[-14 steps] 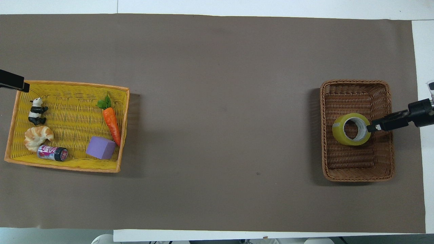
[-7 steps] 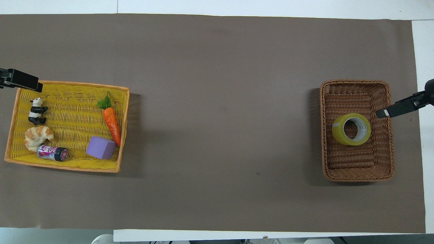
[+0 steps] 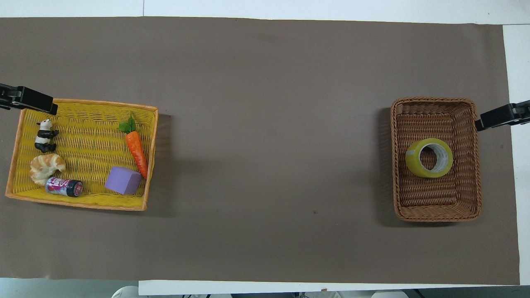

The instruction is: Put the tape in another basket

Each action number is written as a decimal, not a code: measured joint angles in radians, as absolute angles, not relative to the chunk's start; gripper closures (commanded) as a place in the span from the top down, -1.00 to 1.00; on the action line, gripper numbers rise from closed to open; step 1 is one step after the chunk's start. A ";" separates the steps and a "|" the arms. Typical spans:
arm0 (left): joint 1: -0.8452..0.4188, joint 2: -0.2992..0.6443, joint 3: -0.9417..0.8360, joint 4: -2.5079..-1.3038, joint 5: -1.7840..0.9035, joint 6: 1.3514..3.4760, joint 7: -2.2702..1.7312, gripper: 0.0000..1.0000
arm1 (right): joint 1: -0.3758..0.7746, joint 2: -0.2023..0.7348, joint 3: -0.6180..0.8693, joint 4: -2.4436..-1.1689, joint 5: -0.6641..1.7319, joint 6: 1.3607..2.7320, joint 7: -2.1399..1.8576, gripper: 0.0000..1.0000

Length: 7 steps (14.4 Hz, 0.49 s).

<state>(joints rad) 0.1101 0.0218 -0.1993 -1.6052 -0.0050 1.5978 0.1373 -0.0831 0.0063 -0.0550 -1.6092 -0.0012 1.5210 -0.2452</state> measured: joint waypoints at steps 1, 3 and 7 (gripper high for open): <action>0.111 0.022 -0.196 -1.605 -0.005 1.597 0.137 1.00 | -0.081 0.007 -0.052 -1.579 -0.004 1.485 -0.232 1.00; 0.116 0.022 -0.186 -1.605 -0.005 1.597 0.137 1.00 | -0.077 0.013 -0.048 -1.515 -0.008 1.404 -0.208 1.00; 0.127 0.022 -0.179 -1.605 -0.005 1.596 0.137 1.00 | -0.074 0.036 -0.050 -1.480 -0.011 1.378 -0.170 1.00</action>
